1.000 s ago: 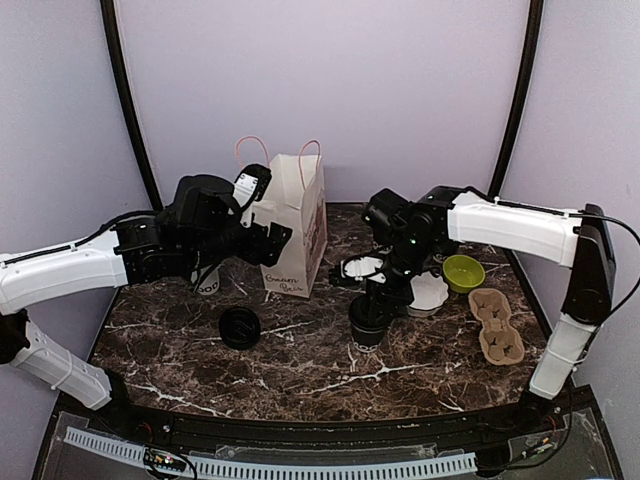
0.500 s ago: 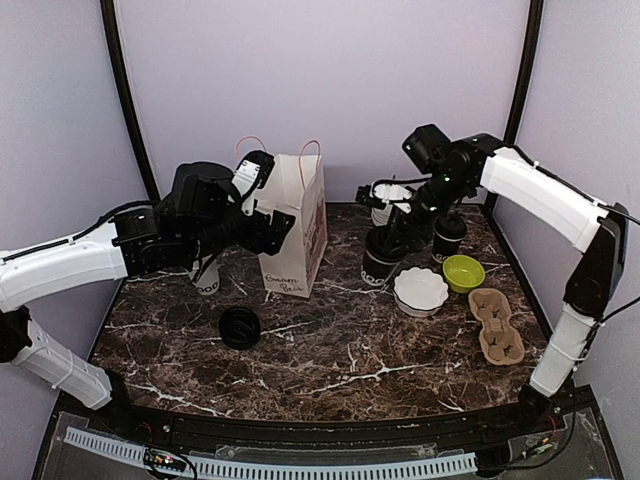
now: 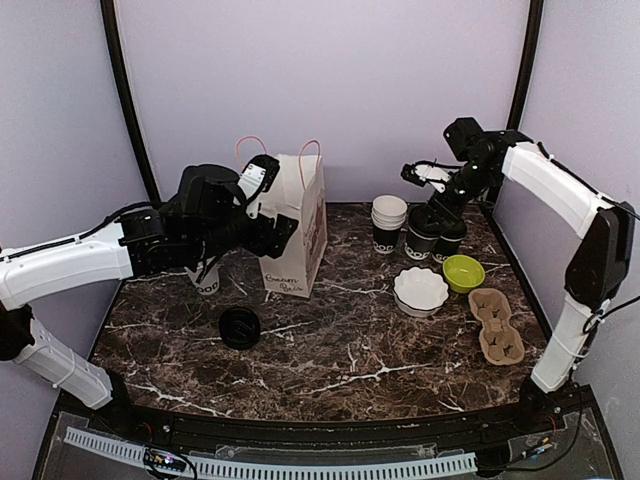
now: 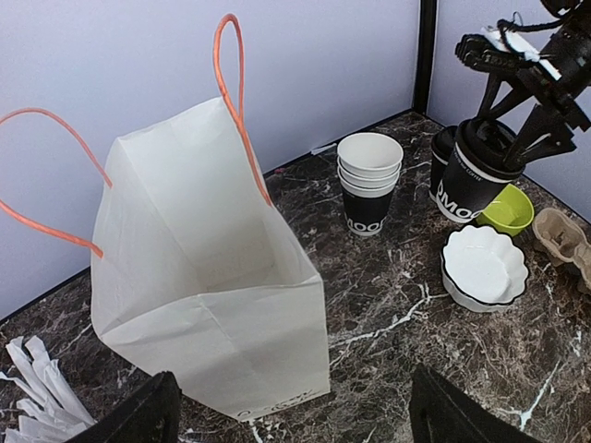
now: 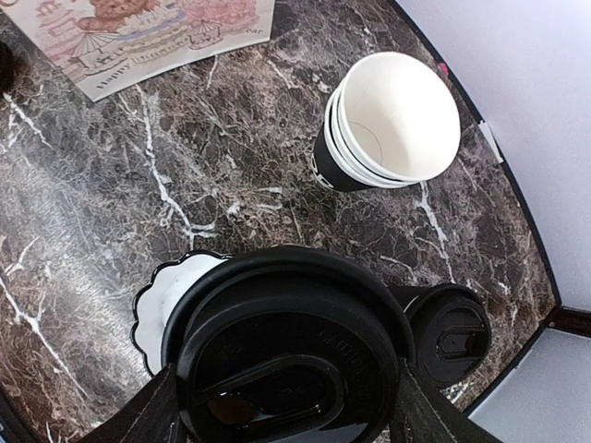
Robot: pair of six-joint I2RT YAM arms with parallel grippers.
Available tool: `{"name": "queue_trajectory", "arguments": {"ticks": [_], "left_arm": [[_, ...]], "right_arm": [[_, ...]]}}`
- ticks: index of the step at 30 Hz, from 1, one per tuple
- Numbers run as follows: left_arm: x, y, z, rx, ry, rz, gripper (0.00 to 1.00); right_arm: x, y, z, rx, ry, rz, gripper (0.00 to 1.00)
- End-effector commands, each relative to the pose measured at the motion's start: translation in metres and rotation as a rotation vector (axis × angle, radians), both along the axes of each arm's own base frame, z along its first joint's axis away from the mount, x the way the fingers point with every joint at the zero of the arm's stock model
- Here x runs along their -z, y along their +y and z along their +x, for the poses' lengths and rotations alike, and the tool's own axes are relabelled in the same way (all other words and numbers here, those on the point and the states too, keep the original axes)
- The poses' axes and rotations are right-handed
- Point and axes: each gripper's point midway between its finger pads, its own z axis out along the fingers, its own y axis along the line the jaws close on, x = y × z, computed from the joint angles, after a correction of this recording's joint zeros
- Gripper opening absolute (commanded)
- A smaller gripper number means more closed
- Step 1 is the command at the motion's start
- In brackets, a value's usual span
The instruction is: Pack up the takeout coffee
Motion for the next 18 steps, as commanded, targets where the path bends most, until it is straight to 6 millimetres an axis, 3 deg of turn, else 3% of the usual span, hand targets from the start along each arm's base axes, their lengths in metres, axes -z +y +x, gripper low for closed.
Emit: {"name": "queue_trajectory", "arguments": {"ticks": [1,8,18], "left_arm": [[-0.008,0.000,0.000,0.008,-0.010,-0.026,0.88],[-0.010,0.009,-0.004,-0.010,-0.013,-0.030,0.88],[0.001,0.003,-0.005,0.010,0.015,-0.027,0.88]], "right_arm": [[0.020,0.000,0.033,0.082,-0.003,-0.020,0.67],[0.036,-0.004,0.059,0.126,0.002,-0.026,0.67],[0.065,-0.005,0.076,0.166,0.048,-0.011,0.71]]}}
